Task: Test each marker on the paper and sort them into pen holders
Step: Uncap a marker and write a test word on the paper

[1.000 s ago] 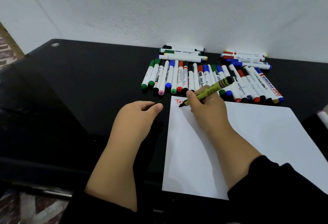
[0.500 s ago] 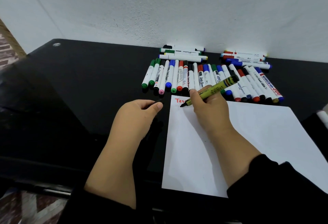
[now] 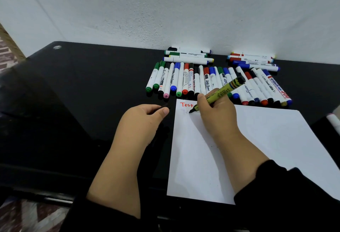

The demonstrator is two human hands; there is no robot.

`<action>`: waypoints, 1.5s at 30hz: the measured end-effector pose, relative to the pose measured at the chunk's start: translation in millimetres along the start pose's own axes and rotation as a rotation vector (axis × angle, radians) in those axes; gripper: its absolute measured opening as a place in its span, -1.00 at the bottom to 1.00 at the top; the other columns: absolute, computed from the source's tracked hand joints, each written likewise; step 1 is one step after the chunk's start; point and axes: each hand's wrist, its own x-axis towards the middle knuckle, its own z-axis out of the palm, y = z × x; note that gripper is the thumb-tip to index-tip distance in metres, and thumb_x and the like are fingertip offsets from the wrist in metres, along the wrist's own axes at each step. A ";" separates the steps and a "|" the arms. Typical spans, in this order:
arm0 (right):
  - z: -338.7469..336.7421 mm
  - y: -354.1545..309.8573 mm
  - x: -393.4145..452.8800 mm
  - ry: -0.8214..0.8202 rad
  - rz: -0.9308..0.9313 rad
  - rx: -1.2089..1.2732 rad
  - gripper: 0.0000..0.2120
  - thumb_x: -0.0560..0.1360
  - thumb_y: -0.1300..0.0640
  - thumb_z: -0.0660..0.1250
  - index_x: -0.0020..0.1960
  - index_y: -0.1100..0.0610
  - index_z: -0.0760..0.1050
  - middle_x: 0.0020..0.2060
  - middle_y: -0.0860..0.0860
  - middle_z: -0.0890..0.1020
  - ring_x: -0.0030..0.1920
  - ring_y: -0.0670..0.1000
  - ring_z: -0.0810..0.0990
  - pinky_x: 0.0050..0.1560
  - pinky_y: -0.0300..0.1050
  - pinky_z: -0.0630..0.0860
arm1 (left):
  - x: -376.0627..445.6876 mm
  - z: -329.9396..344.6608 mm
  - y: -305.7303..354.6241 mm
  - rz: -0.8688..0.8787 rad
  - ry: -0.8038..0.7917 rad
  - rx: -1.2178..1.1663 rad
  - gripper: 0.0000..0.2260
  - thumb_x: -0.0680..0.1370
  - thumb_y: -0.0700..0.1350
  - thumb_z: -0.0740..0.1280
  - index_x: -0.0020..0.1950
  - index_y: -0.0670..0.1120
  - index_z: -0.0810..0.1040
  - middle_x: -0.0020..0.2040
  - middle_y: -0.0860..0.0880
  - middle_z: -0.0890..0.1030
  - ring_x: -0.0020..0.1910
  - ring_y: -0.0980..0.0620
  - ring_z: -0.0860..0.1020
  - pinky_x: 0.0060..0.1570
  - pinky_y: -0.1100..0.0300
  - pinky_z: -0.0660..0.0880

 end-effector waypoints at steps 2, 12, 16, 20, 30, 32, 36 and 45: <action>-0.3 1.2 0.5 0.015 0.000 -0.003 -0.75 0.55 0.08 0.28 -0.20 0.23 0.41 -0.37 0.02 0.46 -0.37 -0.11 0.41 -0.42 -0.43 0.31 | 0.9 -0.6 -0.9 0.002 0.005 0.001 -0.76 0.53 0.07 0.30 0.17 0.07 0.57 -0.04 0.08 0.60 -0.12 0.14 0.53 -0.21 0.27 0.41; -2.3 0.5 -0.6 0.027 0.039 -0.003 -0.70 0.55 0.09 0.27 -0.31 0.14 0.32 -0.44 -0.03 0.41 -0.42 -0.11 0.37 -0.44 -0.41 0.30 | 2.1 -0.3 -0.9 -0.017 0.006 -0.001 -0.77 0.53 0.07 0.31 0.16 0.08 0.57 -0.11 0.14 0.58 -0.16 0.17 0.51 -0.28 0.31 0.36; -3.1 -0.3 -0.7 0.056 0.043 0.004 -0.71 0.56 0.10 0.26 -0.31 0.09 0.30 -0.42 -0.04 0.42 -0.41 -0.13 0.38 -0.45 -0.45 0.30 | 1.6 -0.4 -0.5 -0.017 -0.003 0.009 -0.76 0.53 0.08 0.31 0.17 0.08 0.57 -0.09 0.12 0.59 -0.16 0.17 0.52 -0.28 0.31 0.37; -4.0 0.0 0.3 0.063 0.064 0.042 -0.72 0.56 0.10 0.26 -0.29 0.10 0.31 -0.41 -0.05 0.41 -0.41 -0.14 0.37 -0.47 -0.47 0.30 | 0.2 -1.8 -1.0 -0.015 0.002 0.002 -0.76 0.52 0.07 0.32 0.17 0.08 0.57 -0.06 0.11 0.60 -0.14 0.17 0.52 -0.26 0.30 0.39; -3.9 -0.5 1.1 0.081 0.102 0.052 -0.70 0.54 0.12 0.26 -0.32 0.10 0.28 -0.45 -0.05 0.40 -0.47 -0.18 0.39 -0.50 -0.43 0.27 | -2.7 -2.7 5.1 -0.028 -0.026 0.050 -0.74 0.53 0.07 0.30 0.20 0.09 0.55 0.05 0.06 0.59 -0.01 0.08 0.53 -0.14 0.22 0.38; -5.8 -0.9 3.8 0.124 0.177 0.160 -0.71 0.54 0.11 0.27 -0.32 0.08 0.30 -0.46 -0.07 0.41 -0.48 -0.19 0.40 -0.42 -0.38 0.34 | -2.5 -4.2 6.7 -0.036 -0.044 0.070 -0.73 0.53 0.06 0.30 0.22 0.09 0.54 0.07 0.06 0.59 0.01 0.08 0.53 -0.10 0.21 0.39; -10.7 -4.0 7.0 0.117 0.371 0.362 -0.79 0.52 0.10 0.29 -0.28 0.06 0.38 -0.45 -0.04 0.42 -0.44 -0.07 0.35 -0.35 -0.18 0.34 | -6.4 -8.9 11.0 -0.017 -0.084 0.074 -0.75 0.54 0.03 0.31 0.21 0.09 0.54 -0.06 0.09 0.56 -0.11 0.13 0.51 -0.24 0.28 0.39; -47.1 -29.7 -8.7 -0.075 0.475 0.504 -0.77 0.55 0.16 0.27 -0.28 0.15 0.42 -0.57 -0.01 0.40 -0.53 -0.07 0.23 -0.48 -0.22 0.18 | -26.5 -14.3 23.1 -0.051 -0.229 -0.051 -0.92 0.55 -0.06 0.31 -0.13 0.05 0.56 -0.18 0.05 0.61 -0.27 0.15 0.49 -0.13 0.28 0.48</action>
